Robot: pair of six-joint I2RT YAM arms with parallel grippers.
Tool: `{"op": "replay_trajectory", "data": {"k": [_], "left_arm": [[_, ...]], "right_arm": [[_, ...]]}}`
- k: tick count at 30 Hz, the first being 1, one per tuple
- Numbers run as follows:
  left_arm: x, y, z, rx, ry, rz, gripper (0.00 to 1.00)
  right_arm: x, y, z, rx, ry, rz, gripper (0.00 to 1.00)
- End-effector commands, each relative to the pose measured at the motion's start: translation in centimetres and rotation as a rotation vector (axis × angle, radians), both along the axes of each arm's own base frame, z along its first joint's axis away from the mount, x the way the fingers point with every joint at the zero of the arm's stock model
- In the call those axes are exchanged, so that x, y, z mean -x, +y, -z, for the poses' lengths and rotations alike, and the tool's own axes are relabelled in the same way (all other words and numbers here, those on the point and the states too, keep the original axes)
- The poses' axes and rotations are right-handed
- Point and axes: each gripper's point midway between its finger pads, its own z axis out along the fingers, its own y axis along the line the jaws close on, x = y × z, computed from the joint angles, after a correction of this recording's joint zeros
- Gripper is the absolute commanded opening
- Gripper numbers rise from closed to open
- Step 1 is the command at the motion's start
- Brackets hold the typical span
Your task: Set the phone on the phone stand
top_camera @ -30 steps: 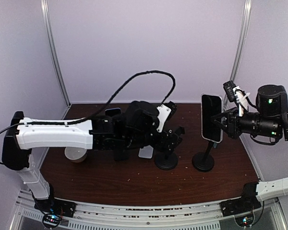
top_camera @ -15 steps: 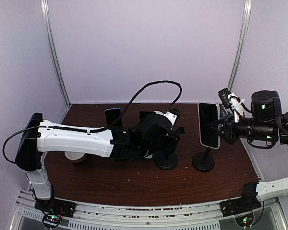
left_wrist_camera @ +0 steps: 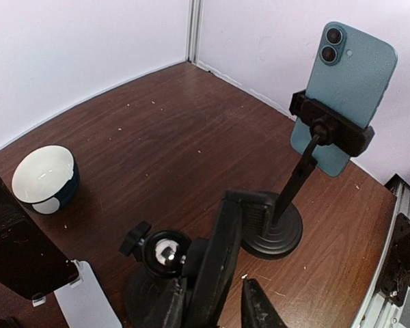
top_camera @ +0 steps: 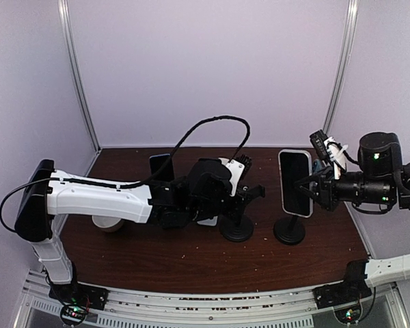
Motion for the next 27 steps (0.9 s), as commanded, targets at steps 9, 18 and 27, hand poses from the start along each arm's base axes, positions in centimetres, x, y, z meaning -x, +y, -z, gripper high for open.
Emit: {"op": "replay_trajectory", "data": {"k": [9, 18, 27], "left_arm": [[2.1, -0.6, -3.7, 0.079, 0.021, 0.218, 0.03], [4.4, 2.3, -4.7, 0.072, 0.062, 0.297, 0.0], [5.8, 5.0, -1.0, 0.089, 0.058, 0.347, 0.03]], "right_arm": [[0.5, 1.4, -2.2, -0.077, -0.057, -0.084, 0.0], [3.2, 5.2, -3.2, -0.157, -0.065, -0.339, 0.0], [3.4, 8.6, -0.9, -0.187, -0.009, -0.434, 0.0]]}}
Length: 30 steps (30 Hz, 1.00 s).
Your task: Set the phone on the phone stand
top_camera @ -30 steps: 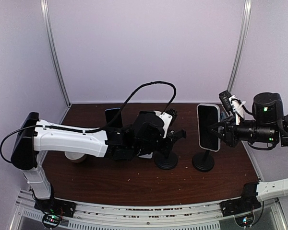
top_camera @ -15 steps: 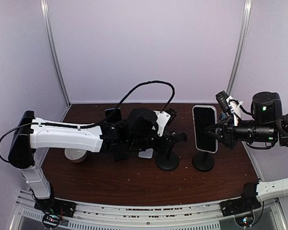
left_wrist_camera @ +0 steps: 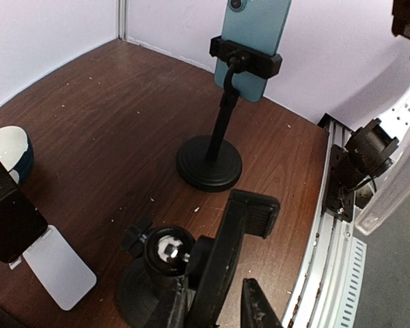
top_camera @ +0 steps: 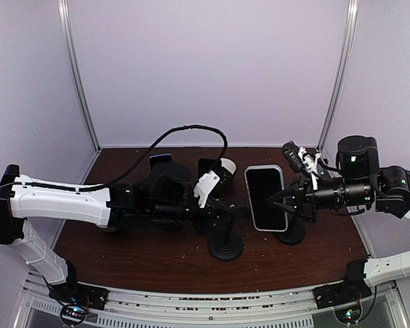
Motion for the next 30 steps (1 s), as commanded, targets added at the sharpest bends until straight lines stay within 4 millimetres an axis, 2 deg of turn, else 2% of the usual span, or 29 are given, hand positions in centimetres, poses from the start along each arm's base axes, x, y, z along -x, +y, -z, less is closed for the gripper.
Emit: {"op": "replay_trajectory", "data": {"k": [1, 3, 4, 6, 8, 10, 16, 19, 22, 26, 30], "left_arm": [[0.8, 0.0, -1.4, 0.118, -0.028, 0.072, 0.1], [1.1, 0.0, -1.9, 0.134, -0.044, 0.097, 0.28], [1.2, 0.1, -2.2, 0.138, -0.056, 0.102, 0.34], [0.8, 0.5, -3.2, 0.147, -0.091, 0.081, 0.58], [0.9, 1.0, -4.7, 0.163, -0.145, 0.092, 0.72], [1.1, 1.7, -5.8, 0.166, -0.203, 0.103, 0.82], [3.3, 4.0, -5.7, 0.177, -0.307, 0.205, 0.85], [3.5, 5.4, -6.2, 0.222, -0.345, 0.192, 0.86], [3.0, 6.3, -7.0, 0.286, -0.363, 0.163, 0.93], [1.4, 6.6, -6.8, 0.374, -0.304, 0.161, 0.98], [1.5, 4.5, -6.6, 0.367, -0.302, 0.248, 0.98]], "right_arm": [[0.2, 2.1, -1.6, -0.105, -0.024, -0.074, 0.0], [0.2, 2.6, -1.4, -0.111, -0.02, -0.088, 0.0], [0.3, 2.9, -1.4, -0.12, -0.022, -0.097, 0.0], [0.4, 3.2, -1.4, -0.131, -0.025, -0.116, 0.0], [0.6, 3.4, -1.3, -0.13, -0.04, -0.137, 0.0], [0.5, 3.4, -1.0, -0.12, -0.067, -0.147, 0.0], [-0.7, 4.0, 0.5, -0.058, -0.117, -0.157, 0.0], [-0.9, 5.0, 0.6, -0.053, -0.134, -0.192, 0.0], [-1.4, 5.7, 1.4, -0.032, -0.148, -0.202, 0.0], [-1.9, 6.3, 2.4, -0.002, -0.154, -0.226, 0.0], [-2.3, 6.4, 2.8, -0.004, -0.169, -0.237, 0.0]]}}
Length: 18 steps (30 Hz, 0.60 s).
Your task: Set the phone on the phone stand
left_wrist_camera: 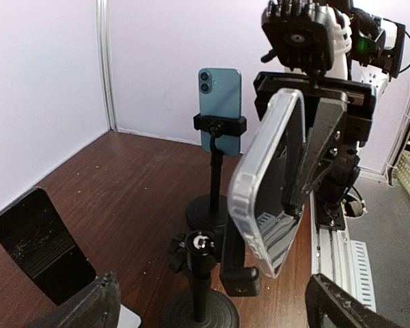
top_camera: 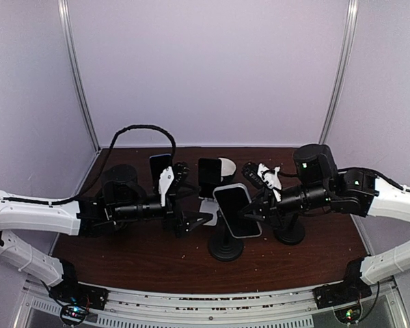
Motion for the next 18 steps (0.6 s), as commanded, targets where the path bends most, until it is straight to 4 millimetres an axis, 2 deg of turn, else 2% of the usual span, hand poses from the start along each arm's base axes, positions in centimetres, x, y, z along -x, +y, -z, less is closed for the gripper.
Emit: {"op": "replay_trajectory", "data": {"k": [1, 7, 11, 13, 16, 18], "left_arm": [[1.1, -2.5, -2.7, 0.096, -0.033, 0.146, 0.97], [0.2, -3.5, -3.2, 0.096, -0.07, 0.132, 0.81], [1.8, -4.3, -4.9, 0.135, -0.077, 0.247, 0.75], [2.1, -4.6, -5.4, 0.152, -0.081, 0.275, 0.67], [1.9, -5.3, -5.2, 0.146, -0.08, 0.284, 0.48], [2.1, -6.1, -5.1, 0.134, -0.073, 0.325, 0.42]], "right_arm": [[-0.6, 0.8, -3.3, -0.11, -0.1, -0.037, 0.0], [-0.8, 0.7, -3.2, -0.127, -0.11, -0.057, 0.0], [0.3, 0.6, -4.3, -0.171, -0.11, -0.103, 0.0], [0.7, 0.5, -5.0, -0.199, -0.119, -0.126, 0.0], [0.8, 0.6, -5.1, -0.201, -0.132, -0.141, 0.0], [0.6, 0.6, -5.0, -0.196, -0.138, -0.142, 0.0]]}}
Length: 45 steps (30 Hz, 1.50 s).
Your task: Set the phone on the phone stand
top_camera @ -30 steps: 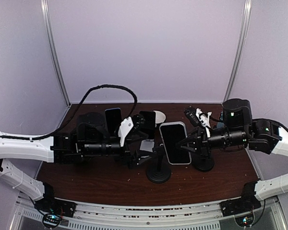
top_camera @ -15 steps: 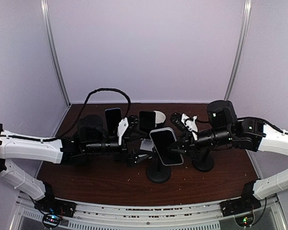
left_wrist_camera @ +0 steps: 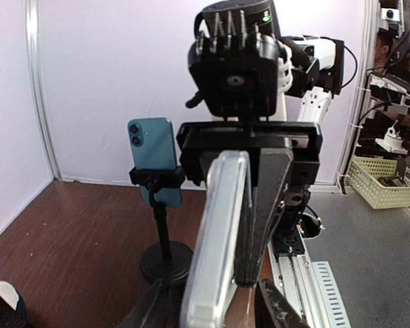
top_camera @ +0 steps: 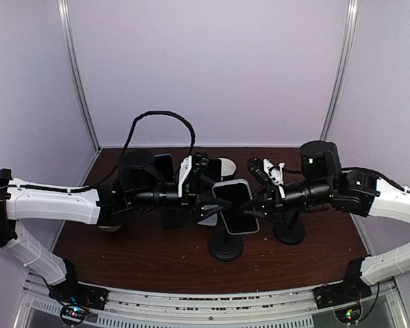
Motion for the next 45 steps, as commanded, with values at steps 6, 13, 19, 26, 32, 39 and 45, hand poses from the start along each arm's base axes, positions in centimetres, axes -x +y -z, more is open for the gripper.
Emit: {"op": "replay_trajectory", "data": {"k": [6, 13, 19, 26, 32, 39, 45], "left_arm": [[1.5, -2.2, -2.2, 0.056, -0.051, 0.163, 0.18], [1.4, -2.4, -3.2, 0.059, -0.059, 0.164, 0.0], [-0.6, -1.7, -4.8, 0.079, -0.083, 0.021, 0.0], [-1.7, 0.0, -7.4, 0.137, -0.038, -0.092, 0.0], [-1.2, 0.8, -9.9, 0.227, -0.014, -0.083, 0.0], [-2.5, 0.4, -9.9, 0.246, 0.051, -0.137, 0.0], [-2.1, -0.1, -8.8, 0.208, 0.063, -0.14, 0.0]], "right_arm": [[0.3, 0.1, -3.5, -0.103, -0.078, -0.054, 0.0], [-1.7, -1.0, -3.9, -0.086, -0.062, 0.107, 0.21], [-3.8, -3.3, -2.7, -0.034, -0.016, 0.314, 0.75], [-3.9, -6.3, -2.4, -0.108, -0.001, 0.554, 0.77], [-4.3, -7.3, 2.1, -0.118, 0.0, 0.635, 0.74], [-4.3, -5.1, 4.0, -0.126, -0.057, 0.559, 0.77], [-3.4, -4.0, 5.4, -0.12, -0.039, 0.517, 0.76]]}}
